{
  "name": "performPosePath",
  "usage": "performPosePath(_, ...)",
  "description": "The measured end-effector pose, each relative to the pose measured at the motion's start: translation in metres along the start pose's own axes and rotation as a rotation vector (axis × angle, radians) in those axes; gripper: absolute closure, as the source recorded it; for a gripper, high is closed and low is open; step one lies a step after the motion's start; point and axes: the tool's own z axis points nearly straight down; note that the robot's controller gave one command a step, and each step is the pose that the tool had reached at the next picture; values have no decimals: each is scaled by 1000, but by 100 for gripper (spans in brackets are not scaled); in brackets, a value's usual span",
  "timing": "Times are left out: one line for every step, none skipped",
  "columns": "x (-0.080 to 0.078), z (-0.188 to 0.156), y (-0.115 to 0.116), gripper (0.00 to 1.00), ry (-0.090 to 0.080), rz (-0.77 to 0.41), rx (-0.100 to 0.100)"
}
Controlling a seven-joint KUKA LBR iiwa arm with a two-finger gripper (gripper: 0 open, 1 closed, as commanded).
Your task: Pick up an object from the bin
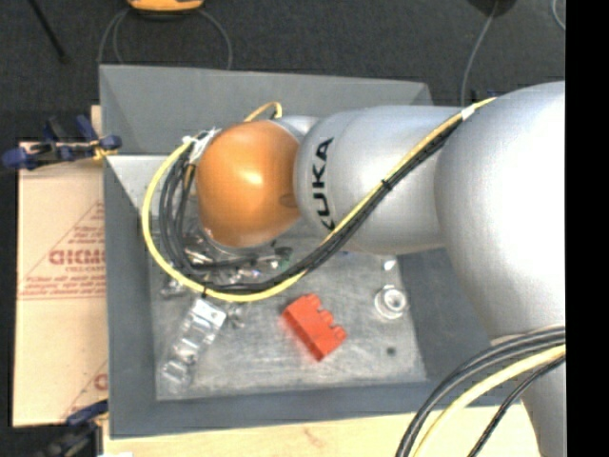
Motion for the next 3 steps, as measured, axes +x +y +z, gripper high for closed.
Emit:
performPosePath(9,31,29,0,-4,-312,3)
performPosePath(4,30,88,0,-6,-734,5)
performPosePath(3,29,88,100,-7,-730,4)
